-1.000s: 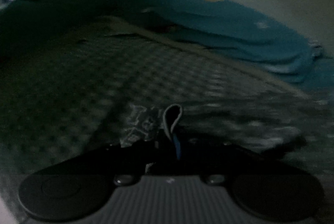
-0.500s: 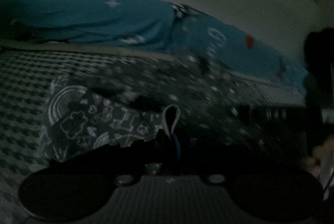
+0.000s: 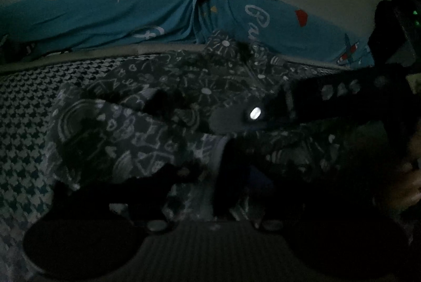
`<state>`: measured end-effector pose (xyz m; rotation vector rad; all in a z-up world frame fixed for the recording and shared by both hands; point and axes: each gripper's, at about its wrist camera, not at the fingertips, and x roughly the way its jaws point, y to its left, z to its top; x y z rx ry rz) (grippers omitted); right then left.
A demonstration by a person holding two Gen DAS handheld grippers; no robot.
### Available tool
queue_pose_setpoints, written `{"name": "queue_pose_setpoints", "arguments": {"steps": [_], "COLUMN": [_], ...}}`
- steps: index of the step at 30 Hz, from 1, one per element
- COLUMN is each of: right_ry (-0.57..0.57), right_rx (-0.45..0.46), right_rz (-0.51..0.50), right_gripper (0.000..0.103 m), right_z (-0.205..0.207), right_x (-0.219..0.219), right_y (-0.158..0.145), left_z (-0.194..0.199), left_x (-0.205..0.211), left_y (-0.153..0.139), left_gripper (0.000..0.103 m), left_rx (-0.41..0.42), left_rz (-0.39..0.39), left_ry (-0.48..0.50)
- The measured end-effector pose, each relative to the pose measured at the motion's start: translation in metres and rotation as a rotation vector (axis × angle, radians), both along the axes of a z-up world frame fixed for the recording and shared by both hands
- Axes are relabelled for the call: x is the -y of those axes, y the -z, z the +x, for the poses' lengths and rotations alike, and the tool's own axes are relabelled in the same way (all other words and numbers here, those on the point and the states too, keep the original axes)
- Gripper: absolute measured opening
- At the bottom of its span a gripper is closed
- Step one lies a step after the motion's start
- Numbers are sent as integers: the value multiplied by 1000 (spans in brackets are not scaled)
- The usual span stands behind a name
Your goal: Fold clothes
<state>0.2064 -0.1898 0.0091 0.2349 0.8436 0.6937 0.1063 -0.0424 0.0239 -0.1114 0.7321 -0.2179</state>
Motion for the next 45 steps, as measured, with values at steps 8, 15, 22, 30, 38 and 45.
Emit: {"name": "queue_pose_setpoints", "arguments": {"steps": [8,15,22,30,38,45], "right_ry": [-37,-36,83,302,559,713], "right_rx": [6,71,197,298,318,142], "right_rz": [-46,-22,38,105,77,-74], "right_gripper": [38,10,10,10,9,12], "right_z": [0,3,23,43,47,60], "right_x": [-14,-15,13,73,145,174], "right_y": [17,6,-32,-69,-82,-53], "left_z": [-7,-6,-2,18,39,50], "left_x": [-8,-10,-7,-2,7,18], "left_y": [1,1,1,1,3,5], "left_gripper": [72,75,77,88,90,91], "left_rx": [-9,-4,7,31,10,-1], "left_rz": [20,8,6,6,-33,-35], "left_ry": [-10,-21,-27,-86,-125,-132]}}
